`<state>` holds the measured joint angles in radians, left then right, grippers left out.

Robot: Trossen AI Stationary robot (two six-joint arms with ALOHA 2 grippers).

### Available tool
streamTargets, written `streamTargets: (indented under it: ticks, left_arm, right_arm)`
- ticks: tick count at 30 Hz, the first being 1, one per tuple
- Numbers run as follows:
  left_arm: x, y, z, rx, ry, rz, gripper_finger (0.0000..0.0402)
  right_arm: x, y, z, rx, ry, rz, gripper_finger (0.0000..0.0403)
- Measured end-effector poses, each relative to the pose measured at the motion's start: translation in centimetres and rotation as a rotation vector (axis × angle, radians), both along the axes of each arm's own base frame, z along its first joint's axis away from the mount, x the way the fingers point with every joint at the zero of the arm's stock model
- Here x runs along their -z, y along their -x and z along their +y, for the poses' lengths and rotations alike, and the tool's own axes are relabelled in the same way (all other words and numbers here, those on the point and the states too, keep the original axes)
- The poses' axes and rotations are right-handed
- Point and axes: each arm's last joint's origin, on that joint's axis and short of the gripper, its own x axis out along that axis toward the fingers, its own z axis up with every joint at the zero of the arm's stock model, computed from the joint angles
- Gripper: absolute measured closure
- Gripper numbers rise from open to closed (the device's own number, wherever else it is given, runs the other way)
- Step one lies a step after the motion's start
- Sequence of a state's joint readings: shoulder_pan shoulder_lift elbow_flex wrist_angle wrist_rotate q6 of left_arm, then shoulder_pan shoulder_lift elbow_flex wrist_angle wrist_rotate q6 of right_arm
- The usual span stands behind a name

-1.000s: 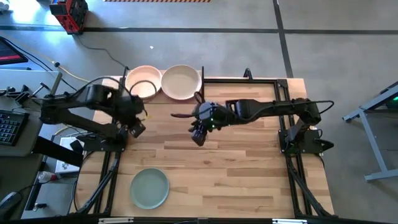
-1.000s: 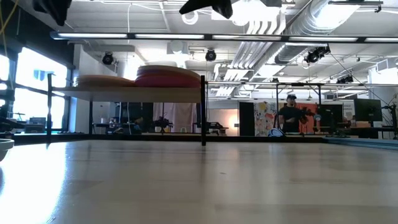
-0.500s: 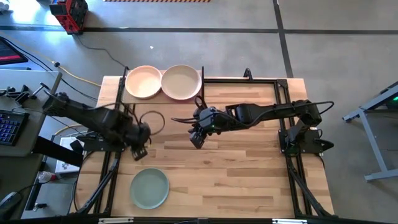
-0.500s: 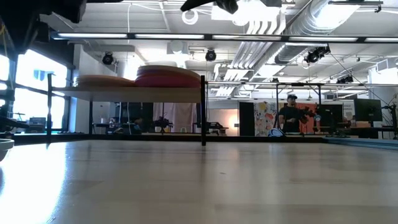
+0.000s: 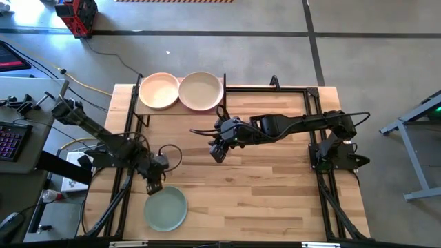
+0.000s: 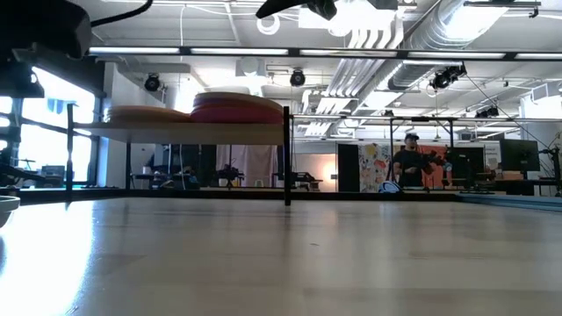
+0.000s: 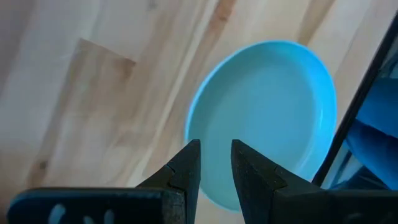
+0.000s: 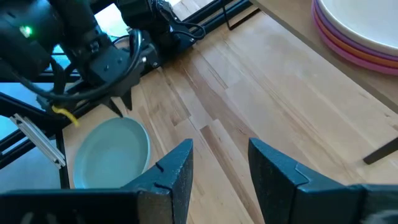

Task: Place and stack plates onto a shelf
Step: Stack the blue plate on top of the white plate

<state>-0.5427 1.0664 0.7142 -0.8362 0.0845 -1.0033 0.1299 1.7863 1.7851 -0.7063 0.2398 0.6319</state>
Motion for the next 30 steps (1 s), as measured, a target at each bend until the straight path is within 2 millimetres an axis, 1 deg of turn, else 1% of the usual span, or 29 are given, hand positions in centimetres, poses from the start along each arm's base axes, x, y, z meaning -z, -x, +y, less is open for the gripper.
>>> streamTargets:
  ticks: [8, 13, 21, 30]
  left_arm:
    - [2.3, 0.5, -1.1, 0.028, 0.029, -0.014, 0.0323]
    - [3.4, 0.1, -1.9, 0.051, 0.014, 0.003, 0.0323]
    - [5.7, -0.6, -2.5, 0.041, -0.060, 0.114, 0.0323]
    - [7.3, -1.1, -3.0, 0.032, -0.082, 0.178, 0.0323]
  right_arm:
    - [0.0, 0.0, 0.0, 0.001, 0.000, 0.000, 0.0269]
    - [0.0, 0.0, 0.0, 0.001, 0.000, 0.000, 0.0269]
    - [0.0, 0.0, 0.1, -0.004, -0.003, 0.003, 0.0269]
    - [0.1, 0.1, 0.4, -0.013, -0.003, 0.008, 0.0269]
